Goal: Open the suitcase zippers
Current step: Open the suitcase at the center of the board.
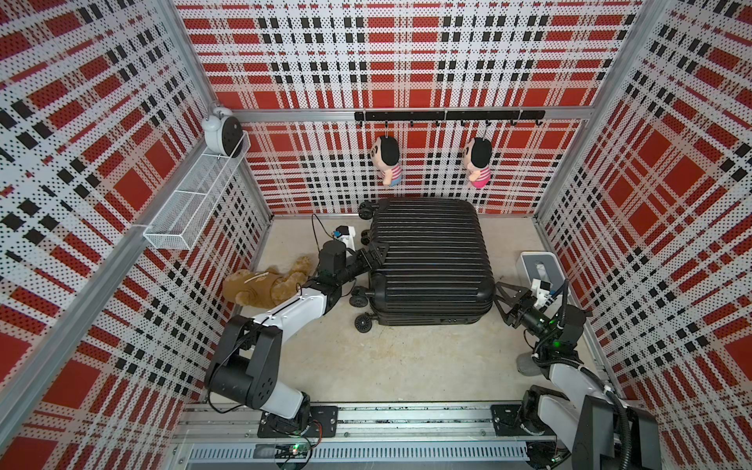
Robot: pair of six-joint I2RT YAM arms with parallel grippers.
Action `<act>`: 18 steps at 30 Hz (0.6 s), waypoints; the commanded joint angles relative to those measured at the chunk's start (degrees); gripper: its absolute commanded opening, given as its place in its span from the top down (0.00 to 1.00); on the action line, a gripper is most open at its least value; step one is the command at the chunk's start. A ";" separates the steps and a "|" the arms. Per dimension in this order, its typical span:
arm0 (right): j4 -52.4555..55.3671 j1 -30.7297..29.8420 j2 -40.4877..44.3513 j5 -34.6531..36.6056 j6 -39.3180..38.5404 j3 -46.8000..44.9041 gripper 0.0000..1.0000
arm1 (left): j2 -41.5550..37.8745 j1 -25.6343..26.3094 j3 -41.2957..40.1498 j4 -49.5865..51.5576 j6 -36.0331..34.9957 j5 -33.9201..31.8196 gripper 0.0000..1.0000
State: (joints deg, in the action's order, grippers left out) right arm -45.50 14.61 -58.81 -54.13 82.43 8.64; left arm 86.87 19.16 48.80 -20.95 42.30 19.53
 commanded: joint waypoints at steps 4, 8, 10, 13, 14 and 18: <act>-8.29 -3.31 -5.84 -6.49 4.26 -2.94 0.18 | 1.18 0.67 -2.39 6.24 -1.17 1.45 0.02; -12.06 -3.45 -9.55 -6.07 4.13 -2.95 0.14 | 0.55 0.27 -1.83 6.79 -1.26 1.56 0.02; -11.14 -3.38 -10.80 -5.78 2.77 -2.44 0.10 | 0.48 0.27 -1.60 6.80 -1.37 1.63 0.02; -8.95 -4.12 -12.77 -5.20 0.19 -1.44 0.05 | 1.15 0.34 -1.51 6.33 -1.35 2.22 0.02; -10.81 -4.68 -13.72 -5.08 1.05 -1.35 0.04 | 1.41 0.35 -1.51 6.15 -1.35 2.40 0.02; -18.82 -8.03 -18.01 -4.32 5.46 -0.83 0.00 | 2.59 0.53 -1.60 5.16 -1.17 3.18 0.02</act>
State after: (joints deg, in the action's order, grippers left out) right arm -64.75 11.73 -73.03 -53.54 83.92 8.60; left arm 86.65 18.46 48.77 -20.71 42.35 19.94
